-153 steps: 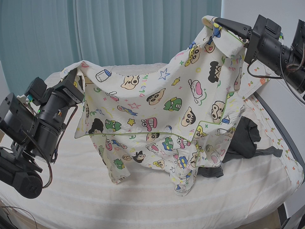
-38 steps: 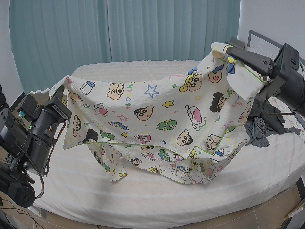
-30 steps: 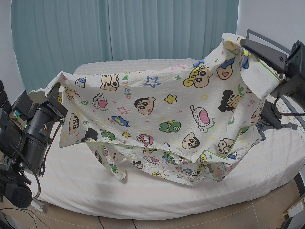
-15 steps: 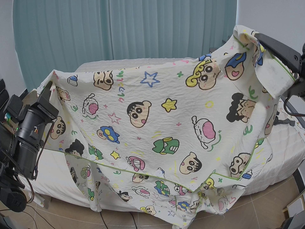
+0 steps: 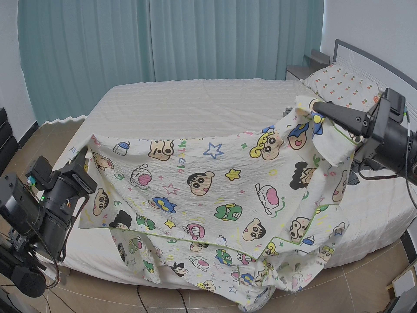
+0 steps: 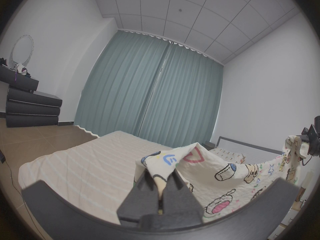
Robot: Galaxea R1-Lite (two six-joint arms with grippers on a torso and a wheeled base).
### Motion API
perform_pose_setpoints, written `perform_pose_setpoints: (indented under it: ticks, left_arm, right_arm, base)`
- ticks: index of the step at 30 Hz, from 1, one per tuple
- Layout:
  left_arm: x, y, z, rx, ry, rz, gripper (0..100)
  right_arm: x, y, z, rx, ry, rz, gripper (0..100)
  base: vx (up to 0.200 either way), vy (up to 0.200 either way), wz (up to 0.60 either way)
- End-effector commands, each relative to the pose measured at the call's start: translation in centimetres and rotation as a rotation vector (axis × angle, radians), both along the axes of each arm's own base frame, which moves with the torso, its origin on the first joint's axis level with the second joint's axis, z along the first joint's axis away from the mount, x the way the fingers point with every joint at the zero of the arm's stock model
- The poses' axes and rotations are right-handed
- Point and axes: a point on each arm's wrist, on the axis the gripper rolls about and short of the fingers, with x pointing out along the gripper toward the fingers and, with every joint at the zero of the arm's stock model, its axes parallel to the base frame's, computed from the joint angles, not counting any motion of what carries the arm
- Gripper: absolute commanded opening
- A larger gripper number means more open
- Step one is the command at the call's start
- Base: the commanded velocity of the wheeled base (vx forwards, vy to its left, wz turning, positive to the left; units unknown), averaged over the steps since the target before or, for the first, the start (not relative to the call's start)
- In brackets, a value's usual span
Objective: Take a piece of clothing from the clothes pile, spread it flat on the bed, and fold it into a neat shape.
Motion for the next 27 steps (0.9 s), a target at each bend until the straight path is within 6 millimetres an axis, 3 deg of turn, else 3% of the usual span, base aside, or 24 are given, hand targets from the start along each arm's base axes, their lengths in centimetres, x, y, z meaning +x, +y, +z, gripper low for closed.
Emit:
perform_pose_setpoints:
  ticks: [1, 13, 23, 27]
  left_arm:
    - [1.6, -0.7, -1.2, 0.016, 0.045, 0.001, 0]
    - [5.7, -2.4, -1.4, 0.014, 0.023, 0.003, 0]
    - [10.1, -3.1, -3.7, 0.05, 0.082, 0.041, 0]
    - [12.2, -3.2, -5.4, 0.065, 0.12, 0.062, 0]
  right_arm:
    - [3.4, 0.2, -2.6, -0.027, 0.052, -0.055, 0]
    - [6.6, 0.1, -4.2, -0.023, 0.045, -0.111, 0]
    - [9.9, 0.1, -4.8, -0.015, 0.03, -0.15, 0]
    - [11.5, 0.3, -6.2, -0.031, 0.066, -0.161, 0]
  base:
    - [0.2, 0.0, 0.0]
    - [0.2, 0.0, 0.0]
    - [0.2, 0.0, 0.0]
    - [0.2, 0.0, 0.0]
